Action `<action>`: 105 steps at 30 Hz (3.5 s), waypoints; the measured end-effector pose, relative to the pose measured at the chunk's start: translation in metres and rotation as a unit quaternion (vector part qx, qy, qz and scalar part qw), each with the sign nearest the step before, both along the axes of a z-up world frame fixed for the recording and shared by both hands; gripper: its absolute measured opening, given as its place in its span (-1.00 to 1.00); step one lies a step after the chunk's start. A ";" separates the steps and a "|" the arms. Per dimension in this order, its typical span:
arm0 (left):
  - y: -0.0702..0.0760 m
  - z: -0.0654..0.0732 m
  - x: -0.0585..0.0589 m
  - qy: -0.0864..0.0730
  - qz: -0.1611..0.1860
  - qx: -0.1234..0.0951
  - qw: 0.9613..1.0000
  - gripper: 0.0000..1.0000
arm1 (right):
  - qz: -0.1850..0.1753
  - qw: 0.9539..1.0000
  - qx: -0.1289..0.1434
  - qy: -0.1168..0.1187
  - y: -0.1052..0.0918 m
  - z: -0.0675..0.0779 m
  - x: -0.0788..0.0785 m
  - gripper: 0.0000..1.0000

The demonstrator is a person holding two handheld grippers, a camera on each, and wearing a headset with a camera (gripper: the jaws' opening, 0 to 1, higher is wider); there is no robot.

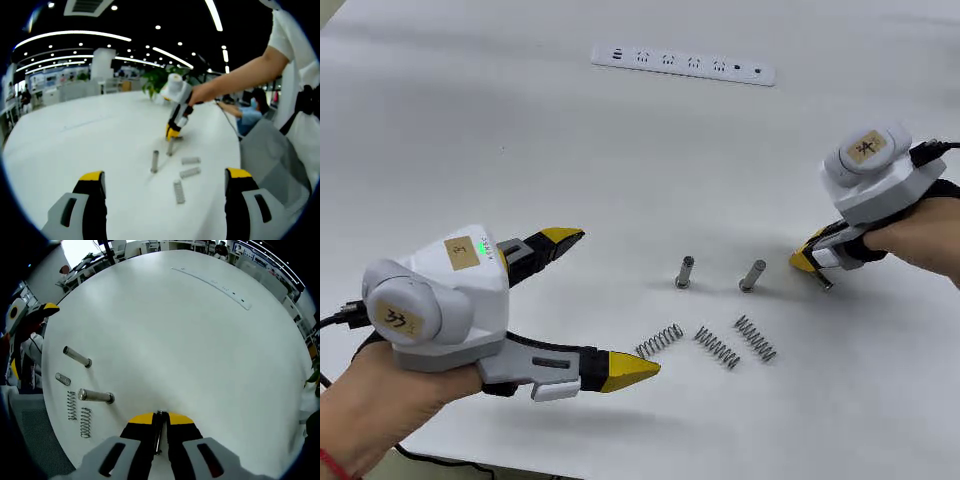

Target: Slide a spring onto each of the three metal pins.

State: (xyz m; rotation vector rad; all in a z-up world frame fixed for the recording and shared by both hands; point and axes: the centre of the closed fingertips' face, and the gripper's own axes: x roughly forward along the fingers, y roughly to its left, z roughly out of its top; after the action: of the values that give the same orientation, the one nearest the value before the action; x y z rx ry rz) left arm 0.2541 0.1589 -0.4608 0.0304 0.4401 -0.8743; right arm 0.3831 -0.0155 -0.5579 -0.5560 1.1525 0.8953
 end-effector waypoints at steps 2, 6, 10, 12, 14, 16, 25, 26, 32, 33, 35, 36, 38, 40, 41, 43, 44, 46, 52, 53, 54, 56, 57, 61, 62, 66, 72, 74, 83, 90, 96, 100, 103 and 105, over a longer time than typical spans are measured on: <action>0.000 0.000 0.000 0.000 0.000 0.000 1.000 1.00 | -0.005 1.000 -0.001 0.000 0.000 0.001 -0.002 -0.81; -0.001 0.000 -0.001 0.001 0.000 0.000 1.000 1.00 | -0.008 1.000 -0.002 -0.001 0.000 0.001 -0.003 -0.82; -0.001 0.000 -0.001 0.001 -0.001 0.001 1.000 1.00 | -0.013 1.000 -0.003 -0.002 0.000 0.001 -0.003 -0.82; -0.001 0.000 -0.001 0.001 -0.001 0.000 1.000 1.00 | -0.013 1.000 -0.004 -0.003 -0.001 0.000 -0.003 -0.83; -0.001 0.000 -0.001 0.001 -0.002 0.000 1.000 1.00 | -0.011 1.000 -0.004 -0.003 -0.001 0.000 -0.002 -0.83; -0.001 0.000 0.000 0.001 -0.001 -0.001 1.000 1.00 | -0.009 1.000 -0.004 -0.005 0.000 0.001 -0.005 -0.83; 0.000 -0.002 -0.001 0.002 -0.003 0.001 1.000 1.00 | -0.011 1.000 0.005 -0.011 0.001 0.011 -0.014 -0.83; 0.000 -0.002 0.000 0.002 -0.003 0.001 1.000 1.00 | -0.011 1.000 0.005 -0.012 0.001 0.012 -0.014 -0.83; -0.001 -0.002 -0.001 0.002 -0.005 0.002 1.000 1.00 | -0.013 1.000 0.017 -0.021 -0.001 0.016 -0.012 -0.83; -0.001 -0.002 -0.001 0.002 -0.005 0.002 1.000 1.00 | -0.015 0.999 0.019 -0.022 -0.001 0.016 -0.012 -0.83; -0.001 -0.001 -0.002 0.001 -0.006 0.002 1.000 1.00 | -0.015 0.999 0.023 -0.025 -0.001 0.019 -0.014 -0.83; -0.001 -0.001 -0.002 0.001 -0.006 0.002 1.000 1.00 | -0.016 0.999 0.026 -0.027 -0.001 0.020 -0.015 -0.83; -0.002 -0.001 -0.003 0.001 -0.008 0.003 1.000 1.00 | -0.017 0.999 0.030 -0.031 -0.001 0.023 -0.017 -0.83; -0.002 -0.001 -0.003 0.001 -0.007 0.004 1.000 1.00 | -0.017 0.999 0.035 -0.035 -0.001 0.025 -0.020 -0.83; -0.002 -0.001 -0.003 0.000 -0.008 0.004 1.000 1.00 | -0.018 0.998 0.038 -0.037 0.000 0.027 -0.021 -0.83; -0.003 -0.001 -0.004 0.001 -0.008 0.005 1.000 1.00 | -0.019 0.998 0.042 -0.041 -0.001 0.028 -0.023 -0.83; -0.003 -0.001 -0.004 0.001 -0.009 0.005 1.000 1.00 | -0.020 0.998 0.044 -0.042 -0.001 0.029 -0.023 -0.83; -0.004 -0.001 -0.005 0.001 -0.010 0.006 1.000 1.00 | -0.020 0.998 0.048 -0.046 -0.001 0.031 -0.025 -0.83; -0.005 -0.002 -0.006 0.001 -0.011 0.006 1.000 1.00 | -0.022 0.996 0.062 -0.056 -0.002 0.036 -0.028 -0.83; -0.005 -0.002 -0.006 0.001 -0.011 0.007 1.000 1.00 | -0.022 0.996 0.065 -0.058 -0.002 0.037 -0.028 -0.83; -0.005 -0.002 -0.006 0.001 -0.011 0.008 1.000 1.00 | -0.022 0.996 0.066 -0.059 -0.002 0.037 -0.028 -0.83; -0.005 -0.003 -0.006 0.002 -0.011 0.008 1.000 1.00 | -0.022 0.995 0.070 -0.062 -0.002 0.039 -0.029 -0.83; -0.004 -0.003 -0.006 0.002 -0.011 0.009 1.000 1.00 | -0.024 0.995 0.072 -0.063 -0.002 0.040 -0.029 -0.83; -0.004 -0.004 -0.007 0.004 -0.013 0.011 1.000 1.00 | -0.026 0.994 0.077 -0.068 -0.004 0.042 -0.030 -0.83; -0.004 -0.004 -0.008 0.004 -0.013 0.012 1.000 1.00 | -0.026 0.994 0.079 -0.069 -0.005 0.043 -0.030 -0.83; -0.003 -0.006 -0.008 0.006 -0.014 0.014 1.000 1.00 | -0.029 0.993 0.085 -0.072 -0.006 0.045 -0.032 -0.83; -0.002 -0.008 -0.009 0.008 -0.015 0.018 1.000 1.00 | -0.033 0.992 0.092 -0.079 -0.010 0.048 -0.033 -0.83; -0.002 -0.008 -0.009 0.009 -0.015 0.018 1.000 1.00 | -0.036 0.992 0.094 -0.081 -0.011 0.048 -0.034 -0.83; -0.003 -0.007 -0.009 0.008 -0.017 0.020 1.000 1.00 | -0.047 0.989 0.106 -0.090 -0.015 0.050 -0.036 -0.83; -0.005 -0.006 -0.010 0.009 -0.019 0.019 1.000 1.00 | -0.052 0.987 0.118 -0.098 -0.016 0.053 -0.040 -0.83; -0.006 -0.005 -0.011 0.009 -0.021 0.019 1.000 1.00 | -0.052 0.987 0.119 -0.099 -0.019 0.052 -0.040 -0.83; -0.007 -0.004 -0.010 0.009 -0.021 0.018 1.000 1.00 | -0.052 0.986 0.119 -0.100 -0.020 0.052 -0.042 -0.83; -0.008 -0.004 -0.010 0.010 -0.022 0.018 1.000 1.00 | -0.052 0.986 0.121 -0.100 -0.020 0.052 -0.044 -0.82; -0.008 -0.004 -0.011 0.009 -0.023 0.019 1.000 1.00 | -0.050 0.986 0.120 -0.101 -0.020 0.052 -0.046 -0.82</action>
State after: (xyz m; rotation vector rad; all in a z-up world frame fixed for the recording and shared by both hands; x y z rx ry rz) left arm 0.2435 0.1505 -0.4650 0.0671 0.4734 -0.9114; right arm 0.3372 -0.0354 -0.5057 -0.3777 0.8672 0.8558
